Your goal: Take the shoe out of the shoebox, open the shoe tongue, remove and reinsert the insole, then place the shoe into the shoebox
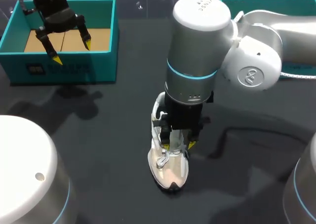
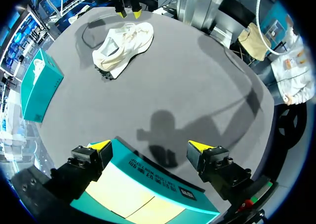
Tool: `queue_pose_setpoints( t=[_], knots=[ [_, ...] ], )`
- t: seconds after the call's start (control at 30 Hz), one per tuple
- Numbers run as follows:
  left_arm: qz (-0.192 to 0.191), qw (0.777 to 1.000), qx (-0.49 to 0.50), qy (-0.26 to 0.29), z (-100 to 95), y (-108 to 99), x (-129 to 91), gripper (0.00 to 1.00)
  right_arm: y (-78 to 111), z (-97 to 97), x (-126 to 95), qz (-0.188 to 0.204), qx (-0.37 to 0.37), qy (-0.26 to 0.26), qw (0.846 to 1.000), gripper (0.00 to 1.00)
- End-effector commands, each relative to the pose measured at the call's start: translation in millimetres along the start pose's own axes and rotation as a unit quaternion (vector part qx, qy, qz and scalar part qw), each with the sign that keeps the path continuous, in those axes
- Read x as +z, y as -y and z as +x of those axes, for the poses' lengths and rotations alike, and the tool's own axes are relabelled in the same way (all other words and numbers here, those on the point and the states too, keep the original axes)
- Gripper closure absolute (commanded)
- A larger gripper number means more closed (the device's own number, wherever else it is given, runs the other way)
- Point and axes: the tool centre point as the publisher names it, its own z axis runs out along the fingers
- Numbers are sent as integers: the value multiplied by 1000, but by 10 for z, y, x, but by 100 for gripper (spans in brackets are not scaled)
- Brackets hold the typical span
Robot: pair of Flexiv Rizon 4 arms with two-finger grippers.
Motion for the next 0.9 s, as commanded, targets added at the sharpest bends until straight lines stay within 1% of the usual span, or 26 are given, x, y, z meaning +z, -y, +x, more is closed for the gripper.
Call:
queue_pose_setpoints(
  t=[0.03,0.13,0.23,0.37,0.47,0.57,0.63,0.7,0.73,0.8,0.83,0.9],
  knots=[
    [0,1000,0,-1,-1,-4,-6,0,177,-90,-93,-41,0,-4,999,51],
    [0,1000,0,-1,-1,-4,-6,0,199,-73,-135,-42,-2,5,999,56],
    [0,1000,0,-1,-1,-4,-6,0,145,-43,-158,-36,-15,14,999,63],
    [0,1000,0,-1,-1,-4,-6,0,39,-24,-176,-29,-24,24,999,64],
    [0,1000,0,-1,-1,-4,-6,0,-32,-18,-200,-32,-33,31,998,64],
    [0,1000,0,-1,-1,-4,-6,0,-120,-17,-210,-42,-42,35,998,64],
    [0,1000,0,-1,-1,-4,-6,0,-185,-22,-202,-47,-41,35,997,67],
    [0,1000,0,-1,-1,-4,-6,0,-235,-23,-187,-66,-42,31,996,68],
    [0,1000,0,-1,-1,-4,-6,0,-256,-19,-176,-75,-43,27,996,69],
    [0,1000,0,-1,-1,-4,-6,0,-308,-18,-148,-86,-44,21,995,78],
    [0,1000,0,-1,-1,-4,-6,0,-335,-18,-131,-89,-45,19,995,80],
    [0,1000,0,-1,-1,-4,-6,0,-395,-25,-95,-94,-48,14,994,81]
  ],
)
